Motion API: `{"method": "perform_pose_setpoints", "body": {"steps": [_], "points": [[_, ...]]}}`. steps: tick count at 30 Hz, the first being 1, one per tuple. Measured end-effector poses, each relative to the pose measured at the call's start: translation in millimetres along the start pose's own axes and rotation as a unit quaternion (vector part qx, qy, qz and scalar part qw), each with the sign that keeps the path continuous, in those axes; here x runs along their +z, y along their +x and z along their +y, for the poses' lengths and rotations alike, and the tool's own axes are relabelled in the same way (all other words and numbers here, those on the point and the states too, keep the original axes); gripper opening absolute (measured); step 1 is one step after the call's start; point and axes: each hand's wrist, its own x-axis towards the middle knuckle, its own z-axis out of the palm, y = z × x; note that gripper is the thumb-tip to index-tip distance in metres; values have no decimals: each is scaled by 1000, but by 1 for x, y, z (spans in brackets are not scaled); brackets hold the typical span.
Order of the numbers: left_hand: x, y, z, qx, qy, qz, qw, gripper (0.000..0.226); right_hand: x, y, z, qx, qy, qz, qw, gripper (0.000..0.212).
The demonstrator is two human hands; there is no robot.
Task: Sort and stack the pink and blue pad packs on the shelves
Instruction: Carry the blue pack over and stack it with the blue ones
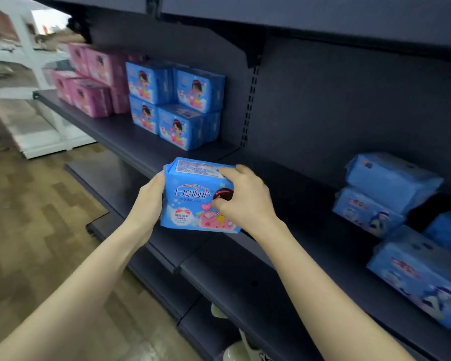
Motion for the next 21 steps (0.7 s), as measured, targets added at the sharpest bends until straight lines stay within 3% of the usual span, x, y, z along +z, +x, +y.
{"method": "perform_pose_setpoints", "body": {"steps": [10, 21], "points": [[-120, -3, -23, -31, -18, 152, 988, 34, 83, 30, -96, -92, 20, -94, 991, 48], [-282, 13, -44, -73, -67, 247, 964, 36, 195, 73, -231, -167, 10, -151, 974, 55]]}}
